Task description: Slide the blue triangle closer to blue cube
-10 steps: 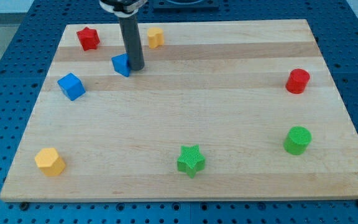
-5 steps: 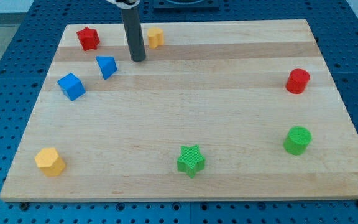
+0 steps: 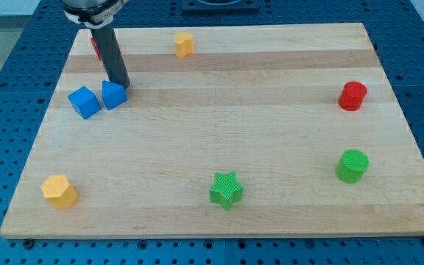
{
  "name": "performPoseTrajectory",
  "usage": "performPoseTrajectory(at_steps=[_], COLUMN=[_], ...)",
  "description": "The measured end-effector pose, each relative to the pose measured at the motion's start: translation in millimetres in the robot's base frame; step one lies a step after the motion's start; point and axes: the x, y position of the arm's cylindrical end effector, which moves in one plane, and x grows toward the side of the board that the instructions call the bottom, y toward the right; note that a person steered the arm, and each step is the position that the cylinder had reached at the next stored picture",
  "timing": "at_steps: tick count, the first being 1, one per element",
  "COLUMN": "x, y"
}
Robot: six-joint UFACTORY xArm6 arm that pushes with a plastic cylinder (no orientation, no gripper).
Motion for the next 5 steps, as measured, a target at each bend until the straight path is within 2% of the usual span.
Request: performPoseTrajectory(at_steps=[1, 2, 3, 5], x=[-1, 25, 55, 37], y=[31, 63, 56, 32])
